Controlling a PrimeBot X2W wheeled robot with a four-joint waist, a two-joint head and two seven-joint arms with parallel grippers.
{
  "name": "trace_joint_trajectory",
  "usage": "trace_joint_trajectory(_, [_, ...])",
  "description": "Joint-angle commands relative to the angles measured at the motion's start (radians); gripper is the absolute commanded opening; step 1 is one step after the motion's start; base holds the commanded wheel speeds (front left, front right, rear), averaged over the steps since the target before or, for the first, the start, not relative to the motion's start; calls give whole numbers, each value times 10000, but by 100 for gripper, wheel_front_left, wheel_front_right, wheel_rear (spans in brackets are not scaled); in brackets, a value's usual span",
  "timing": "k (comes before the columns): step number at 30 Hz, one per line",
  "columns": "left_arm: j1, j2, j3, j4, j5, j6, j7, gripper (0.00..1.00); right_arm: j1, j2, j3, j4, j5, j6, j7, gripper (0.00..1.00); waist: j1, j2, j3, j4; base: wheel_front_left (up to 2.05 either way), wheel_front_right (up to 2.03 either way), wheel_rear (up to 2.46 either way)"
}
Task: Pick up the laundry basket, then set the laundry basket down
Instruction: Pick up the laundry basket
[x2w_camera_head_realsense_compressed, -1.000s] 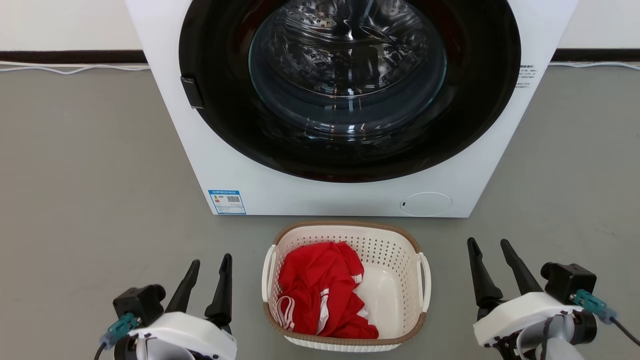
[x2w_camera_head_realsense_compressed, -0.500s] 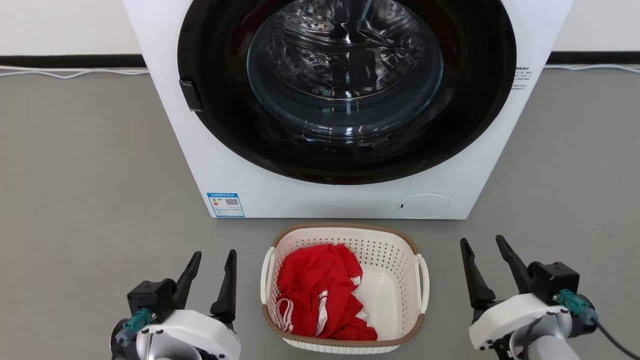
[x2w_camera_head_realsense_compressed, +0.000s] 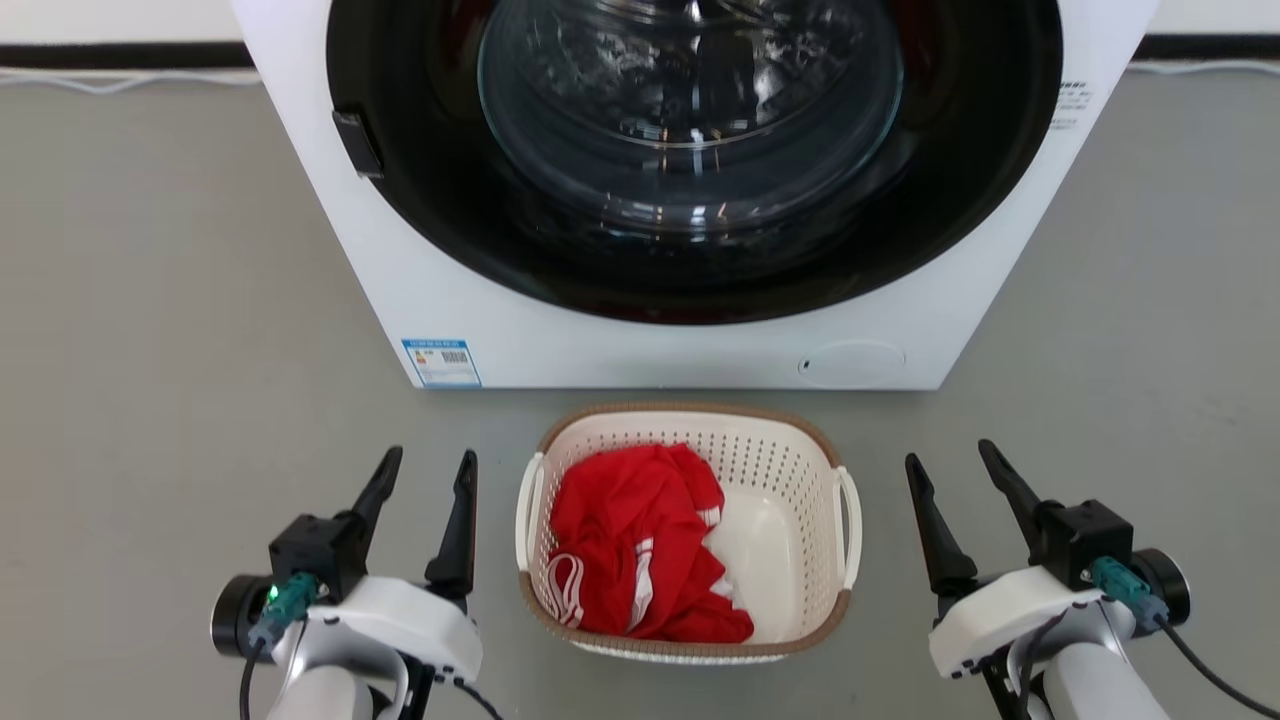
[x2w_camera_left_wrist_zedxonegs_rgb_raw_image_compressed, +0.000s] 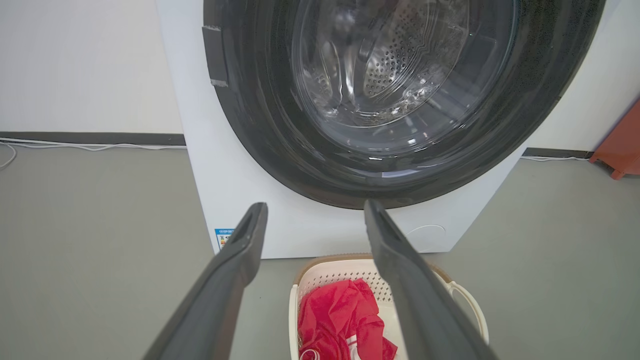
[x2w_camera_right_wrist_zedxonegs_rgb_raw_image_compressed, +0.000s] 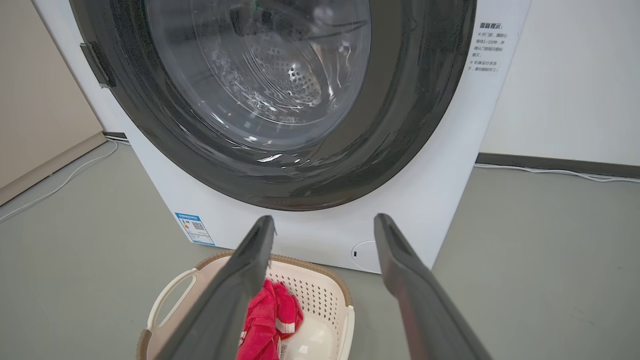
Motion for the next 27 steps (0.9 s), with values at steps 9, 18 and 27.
trace_joint_trajectory(9, [-1239,118,232,-78,-138,234,-105,100,-1120,6,126,125,-61,63,-139,100,0,0,1290,-53,0,0,0])
trace_joint_trajectory(18, [-2197,118,-27,526,-227,249,-105,100,-2328,-7,151,914,-12,63,-139,100,0,0,2528,-243,0,0,0])
trace_joint_trajectory(27, [-3503,118,-402,1677,-337,312,-105,100,-3711,-37,-20,1947,62,63,-139,100,0,0,3964,-308,0,0,0])
